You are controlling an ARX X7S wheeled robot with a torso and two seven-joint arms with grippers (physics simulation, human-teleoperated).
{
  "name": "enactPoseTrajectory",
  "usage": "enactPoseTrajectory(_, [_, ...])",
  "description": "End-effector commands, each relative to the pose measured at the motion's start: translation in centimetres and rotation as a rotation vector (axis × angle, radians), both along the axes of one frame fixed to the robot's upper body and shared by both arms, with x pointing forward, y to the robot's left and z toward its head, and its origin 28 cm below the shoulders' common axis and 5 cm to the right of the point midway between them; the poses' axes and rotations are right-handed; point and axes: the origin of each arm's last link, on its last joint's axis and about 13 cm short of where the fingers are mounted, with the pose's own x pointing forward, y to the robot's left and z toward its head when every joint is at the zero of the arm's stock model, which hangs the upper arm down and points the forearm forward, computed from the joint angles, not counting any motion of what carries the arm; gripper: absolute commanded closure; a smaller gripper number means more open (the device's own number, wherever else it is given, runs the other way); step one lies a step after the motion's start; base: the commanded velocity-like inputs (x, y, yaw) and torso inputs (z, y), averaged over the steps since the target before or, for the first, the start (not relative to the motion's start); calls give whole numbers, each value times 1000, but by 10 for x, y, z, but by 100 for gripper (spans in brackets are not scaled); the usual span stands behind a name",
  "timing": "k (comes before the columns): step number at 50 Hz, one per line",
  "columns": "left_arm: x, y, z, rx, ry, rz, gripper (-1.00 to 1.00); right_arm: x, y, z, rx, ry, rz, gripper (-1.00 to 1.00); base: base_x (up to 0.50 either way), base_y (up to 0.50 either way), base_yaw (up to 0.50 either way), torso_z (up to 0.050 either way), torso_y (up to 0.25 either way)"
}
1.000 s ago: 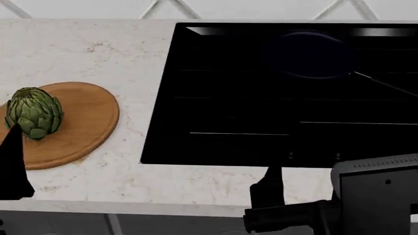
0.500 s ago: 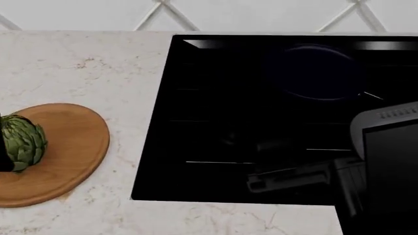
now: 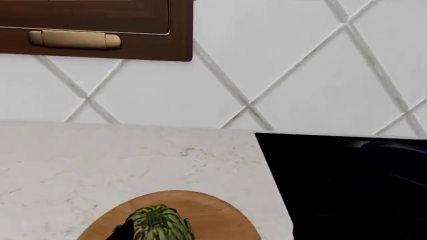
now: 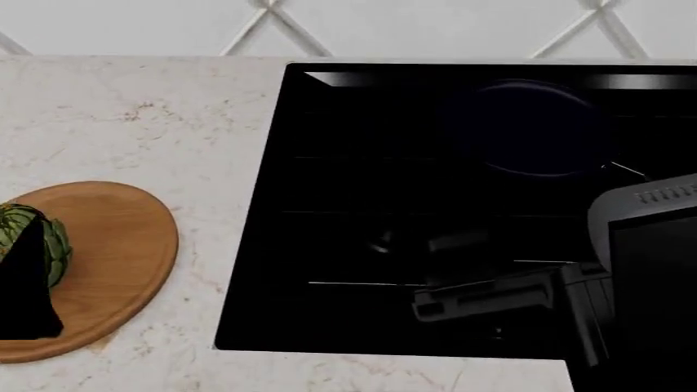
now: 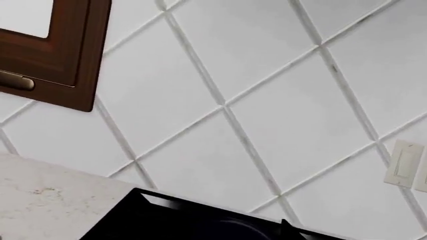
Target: Pick the artichoke from the plate and place it in the pan.
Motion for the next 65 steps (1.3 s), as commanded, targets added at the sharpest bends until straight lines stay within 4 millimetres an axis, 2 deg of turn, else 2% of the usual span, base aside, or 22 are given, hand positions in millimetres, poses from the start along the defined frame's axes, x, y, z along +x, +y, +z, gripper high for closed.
enactPoseTrajectory(1, [1,-7,-31,-29,119,-21,-100,-2,0,-3,5,1,12,-100,0,0,0,0,0])
enactPoseTrajectory(9, [3,-4,-42,-34,148,26,-100,-6,-1,-4,11,3,14,-100,0,0,0,0,0])
enactPoseTrajectory(12, [-1,-6,-39,-32,135,33,-100,-6,-1,-6,14,5,14,-100,0,0,0,0,0])
enactPoseTrajectory(17, [4,-1,-40,-9,122,163,-100,-7,-2,-8,20,7,17,-100,0,0,0,0,0])
enactPoseTrajectory(22, [8,0,-38,5,116,221,-100,-8,-3,-9,24,8,23,-100,0,0,0,0,0])
enactPoseTrajectory(32, [28,0,-39,41,137,220,-100,-9,-1,-11,34,10,21,-100,0,0,0,0,0])
enactPoseTrajectory(40, [45,5,-48,71,150,260,-100,-12,-1,-12,47,15,17,-100,0,0,0,0,0])
enactPoseTrajectory(65, [56,6,-59,57,208,256,-100,-16,-1,-11,51,21,30,-100,0,0,0,0,0])
